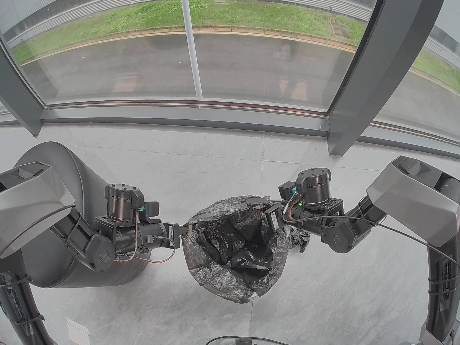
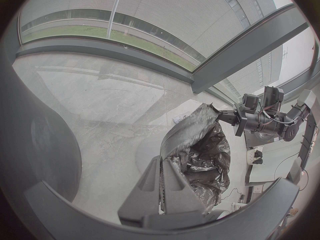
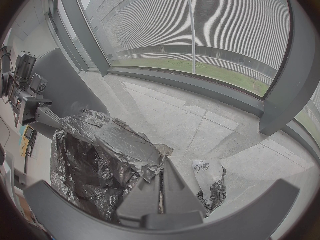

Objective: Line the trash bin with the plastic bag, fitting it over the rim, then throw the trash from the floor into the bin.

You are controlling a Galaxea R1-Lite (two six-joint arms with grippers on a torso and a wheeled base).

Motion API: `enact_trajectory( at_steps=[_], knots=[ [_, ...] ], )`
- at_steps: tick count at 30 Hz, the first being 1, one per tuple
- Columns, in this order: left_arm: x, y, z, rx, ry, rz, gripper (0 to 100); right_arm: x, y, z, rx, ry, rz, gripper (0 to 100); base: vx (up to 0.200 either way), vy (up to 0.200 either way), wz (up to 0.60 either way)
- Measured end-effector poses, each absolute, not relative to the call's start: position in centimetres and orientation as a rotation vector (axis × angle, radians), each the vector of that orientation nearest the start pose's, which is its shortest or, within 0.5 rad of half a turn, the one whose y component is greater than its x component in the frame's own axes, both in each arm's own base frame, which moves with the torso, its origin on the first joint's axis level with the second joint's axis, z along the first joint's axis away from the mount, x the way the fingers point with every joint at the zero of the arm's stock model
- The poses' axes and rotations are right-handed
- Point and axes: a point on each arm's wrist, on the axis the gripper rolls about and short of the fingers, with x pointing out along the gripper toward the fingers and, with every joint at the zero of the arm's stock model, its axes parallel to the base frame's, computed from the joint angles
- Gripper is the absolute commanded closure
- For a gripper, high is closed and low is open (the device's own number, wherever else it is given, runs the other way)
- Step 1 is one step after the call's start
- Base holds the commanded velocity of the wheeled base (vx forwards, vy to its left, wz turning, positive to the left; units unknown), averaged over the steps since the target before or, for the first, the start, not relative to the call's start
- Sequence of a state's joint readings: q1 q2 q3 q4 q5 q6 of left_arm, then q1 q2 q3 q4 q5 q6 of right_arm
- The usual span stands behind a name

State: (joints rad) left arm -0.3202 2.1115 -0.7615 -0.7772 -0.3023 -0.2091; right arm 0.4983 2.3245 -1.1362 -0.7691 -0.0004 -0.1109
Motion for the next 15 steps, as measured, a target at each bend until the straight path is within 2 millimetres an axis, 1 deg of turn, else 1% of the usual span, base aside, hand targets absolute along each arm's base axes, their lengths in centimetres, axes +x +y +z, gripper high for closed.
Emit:
enact_trajectory(
  at_steps=[7,15],
  knots=[
    [33.52,-11.63,4.55,-0.191,0.645,-0.538,100,38.65,20.57,4.46,-0.207,0.372,0.505,100,0.000,0.000,0.00],
    [33.74,-11.73,3.79,-0.184,0.662,-0.542,100,38.96,20.66,4.07,-0.207,0.374,0.504,100,0.000,0.000,0.00]
  ],
)
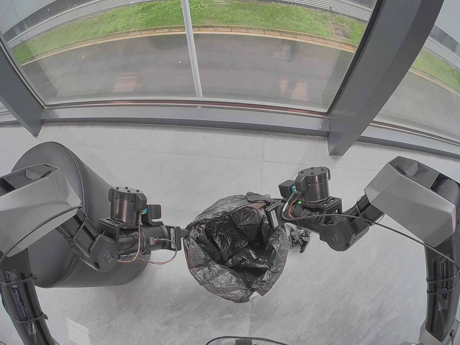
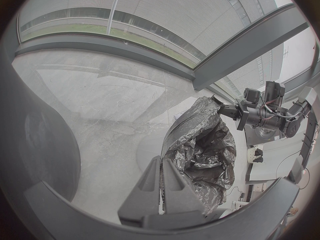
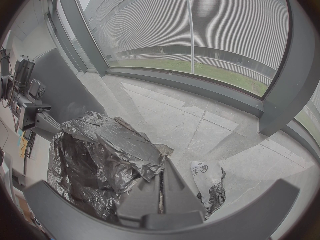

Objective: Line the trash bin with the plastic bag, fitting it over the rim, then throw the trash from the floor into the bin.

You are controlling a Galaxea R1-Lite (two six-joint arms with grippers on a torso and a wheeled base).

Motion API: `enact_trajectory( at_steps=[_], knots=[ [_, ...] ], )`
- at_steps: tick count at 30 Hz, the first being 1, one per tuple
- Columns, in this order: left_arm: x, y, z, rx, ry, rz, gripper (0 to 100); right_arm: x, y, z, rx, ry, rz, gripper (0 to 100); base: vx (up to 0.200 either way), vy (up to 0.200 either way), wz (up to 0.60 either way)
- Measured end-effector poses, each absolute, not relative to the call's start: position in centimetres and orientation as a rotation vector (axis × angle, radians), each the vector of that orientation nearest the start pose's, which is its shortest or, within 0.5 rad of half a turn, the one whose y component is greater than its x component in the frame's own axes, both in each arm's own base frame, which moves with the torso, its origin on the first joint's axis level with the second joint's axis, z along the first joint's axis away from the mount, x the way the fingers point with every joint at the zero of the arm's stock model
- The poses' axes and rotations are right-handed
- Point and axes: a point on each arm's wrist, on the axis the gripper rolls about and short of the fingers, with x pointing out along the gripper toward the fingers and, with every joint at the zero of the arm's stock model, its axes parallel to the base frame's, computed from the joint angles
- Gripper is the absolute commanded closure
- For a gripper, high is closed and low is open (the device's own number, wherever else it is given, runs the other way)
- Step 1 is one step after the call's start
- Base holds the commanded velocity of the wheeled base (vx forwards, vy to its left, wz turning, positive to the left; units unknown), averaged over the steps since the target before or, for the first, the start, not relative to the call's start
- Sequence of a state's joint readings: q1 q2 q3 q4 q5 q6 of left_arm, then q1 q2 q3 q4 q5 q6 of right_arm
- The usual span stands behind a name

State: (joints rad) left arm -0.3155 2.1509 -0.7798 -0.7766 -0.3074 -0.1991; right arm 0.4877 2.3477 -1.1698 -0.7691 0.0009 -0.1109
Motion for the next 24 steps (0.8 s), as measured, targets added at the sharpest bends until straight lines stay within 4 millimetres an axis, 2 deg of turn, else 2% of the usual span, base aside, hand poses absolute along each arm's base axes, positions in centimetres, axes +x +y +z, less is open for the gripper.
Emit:
enact_trajectory(
  at_steps=[19,20,24],
  knots=[
    [34.05,-11.93,3.00,-0.187,0.683,-0.536,100,39.61,20.67,3.82,-0.202,0.364,0.486,100,0.000,0.000,0.00],
    [34.05,-11.93,3.00,-0.187,0.684,-0.536,0,39.64,20.66,3.86,-0.202,0.362,0.482,100,0.000,0.000,0.00],
    [34.07,-11.90,3.07,-0.188,0.681,-0.534,0,39.71,20.68,4.00,-0.200,0.356,0.479,100,0.000,0.000,0.00]
  ],
)
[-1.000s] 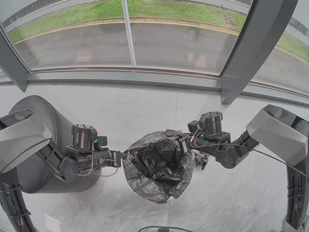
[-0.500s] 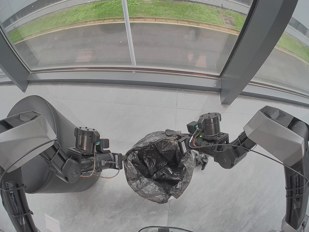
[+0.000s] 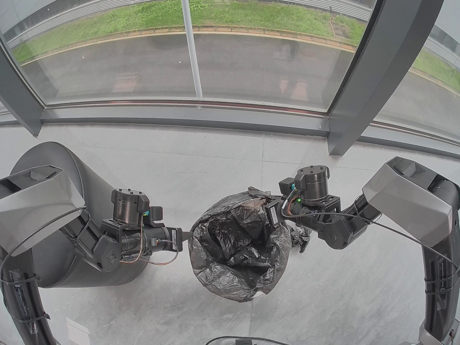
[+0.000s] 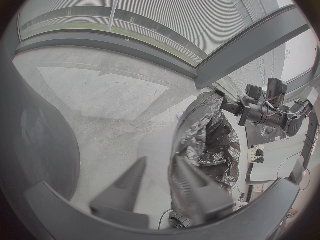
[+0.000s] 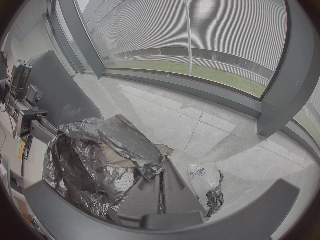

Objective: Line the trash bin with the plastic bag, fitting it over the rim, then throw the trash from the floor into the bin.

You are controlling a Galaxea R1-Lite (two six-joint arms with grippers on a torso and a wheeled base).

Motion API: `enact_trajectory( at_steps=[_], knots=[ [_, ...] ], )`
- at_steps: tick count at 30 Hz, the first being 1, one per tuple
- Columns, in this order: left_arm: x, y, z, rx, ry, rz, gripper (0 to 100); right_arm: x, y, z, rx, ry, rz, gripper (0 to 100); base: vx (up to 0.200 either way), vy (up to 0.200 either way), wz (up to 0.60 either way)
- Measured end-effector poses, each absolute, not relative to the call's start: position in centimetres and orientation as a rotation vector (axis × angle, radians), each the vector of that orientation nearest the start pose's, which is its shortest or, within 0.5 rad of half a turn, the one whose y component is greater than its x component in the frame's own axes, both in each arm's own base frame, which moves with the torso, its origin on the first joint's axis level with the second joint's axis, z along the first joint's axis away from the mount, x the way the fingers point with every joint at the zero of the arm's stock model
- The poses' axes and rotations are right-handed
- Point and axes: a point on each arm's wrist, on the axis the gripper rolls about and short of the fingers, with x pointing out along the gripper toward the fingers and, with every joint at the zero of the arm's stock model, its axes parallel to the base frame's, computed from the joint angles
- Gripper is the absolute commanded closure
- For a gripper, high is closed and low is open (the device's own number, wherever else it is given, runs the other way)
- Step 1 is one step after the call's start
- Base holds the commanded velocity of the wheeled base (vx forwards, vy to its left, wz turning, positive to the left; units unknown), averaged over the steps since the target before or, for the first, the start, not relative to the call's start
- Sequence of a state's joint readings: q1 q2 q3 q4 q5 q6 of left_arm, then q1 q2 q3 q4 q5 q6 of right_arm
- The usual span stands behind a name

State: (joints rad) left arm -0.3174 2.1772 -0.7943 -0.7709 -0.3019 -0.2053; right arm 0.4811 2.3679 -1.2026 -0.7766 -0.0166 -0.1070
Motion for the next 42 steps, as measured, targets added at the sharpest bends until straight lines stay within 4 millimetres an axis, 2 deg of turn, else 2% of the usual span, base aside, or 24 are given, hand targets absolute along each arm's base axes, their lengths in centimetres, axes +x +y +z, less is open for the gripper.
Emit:
enact_trajectory(
  at_steps=[19,20,42],
  knots=[
    [34.0,-12.1,3.6,-0.186,0.633,-0.549,0,39.8,20.7,4.3,-0.196,0.345,0.476,100,0.000,0.000,0.00],
    [34.0,-12.1,3.6,-0.188,0.633,-0.549,0,39.8,20.7,4.3,-0.195,0.344,0.475,0,0.000,0.000,0.00],
    [32.7,-13.1,5.4,-0.187,0.603,-0.583,0,39.1,21.0,5.7,-0.175,0.292,0.454,0,0.000,0.000,0.00]
  ],
)
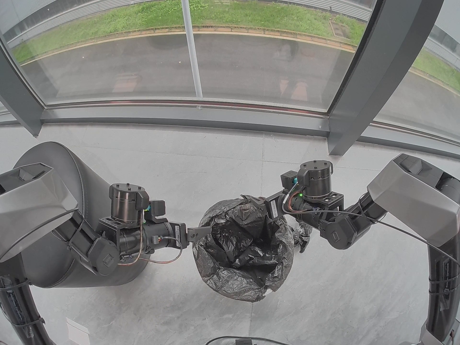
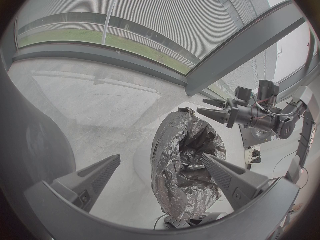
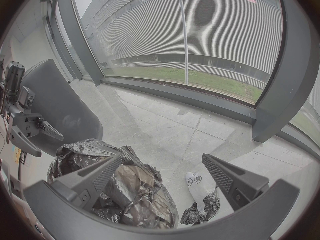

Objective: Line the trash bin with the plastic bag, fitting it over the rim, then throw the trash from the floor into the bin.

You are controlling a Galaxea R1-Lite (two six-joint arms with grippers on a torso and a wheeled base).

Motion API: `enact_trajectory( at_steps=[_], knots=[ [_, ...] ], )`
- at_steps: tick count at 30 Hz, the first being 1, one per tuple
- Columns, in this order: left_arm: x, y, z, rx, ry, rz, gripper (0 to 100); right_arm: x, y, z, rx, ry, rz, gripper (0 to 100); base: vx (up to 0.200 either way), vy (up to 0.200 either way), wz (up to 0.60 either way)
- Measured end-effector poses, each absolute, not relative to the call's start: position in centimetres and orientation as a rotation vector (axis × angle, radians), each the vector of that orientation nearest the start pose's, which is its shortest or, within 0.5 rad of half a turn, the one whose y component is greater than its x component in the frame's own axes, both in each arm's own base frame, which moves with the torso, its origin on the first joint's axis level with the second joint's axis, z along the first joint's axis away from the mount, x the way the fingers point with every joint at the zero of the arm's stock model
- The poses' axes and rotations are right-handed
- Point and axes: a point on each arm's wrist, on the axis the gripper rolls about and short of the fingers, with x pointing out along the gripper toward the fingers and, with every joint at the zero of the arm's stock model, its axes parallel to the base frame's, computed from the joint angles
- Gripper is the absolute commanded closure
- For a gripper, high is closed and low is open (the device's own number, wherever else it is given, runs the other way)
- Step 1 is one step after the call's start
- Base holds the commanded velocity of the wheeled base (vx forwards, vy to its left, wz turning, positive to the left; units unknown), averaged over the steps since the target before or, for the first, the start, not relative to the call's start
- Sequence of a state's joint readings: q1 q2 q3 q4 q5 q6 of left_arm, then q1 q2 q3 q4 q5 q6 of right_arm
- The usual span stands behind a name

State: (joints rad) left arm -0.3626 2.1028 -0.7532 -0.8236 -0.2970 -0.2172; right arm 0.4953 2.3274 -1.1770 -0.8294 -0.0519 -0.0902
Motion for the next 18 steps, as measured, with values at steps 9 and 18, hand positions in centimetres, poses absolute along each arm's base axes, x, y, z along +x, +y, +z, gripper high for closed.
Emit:
enact_trajectory(
  at_steps=[9,18],
  knots=[
    [32.7,-15.0,6.2,-0.100,0.428,-0.491,0,36.9,20.3,7.2,-0.108,0.267,0.446,0,0.000,0.000,0.00],
    [33.2,-16.2,4.5,0.004,0.404,-0.489,0,36.0,17.9,8.6,0.020,0.260,0.392,0,0.000,0.000,0.00]
  ],
)
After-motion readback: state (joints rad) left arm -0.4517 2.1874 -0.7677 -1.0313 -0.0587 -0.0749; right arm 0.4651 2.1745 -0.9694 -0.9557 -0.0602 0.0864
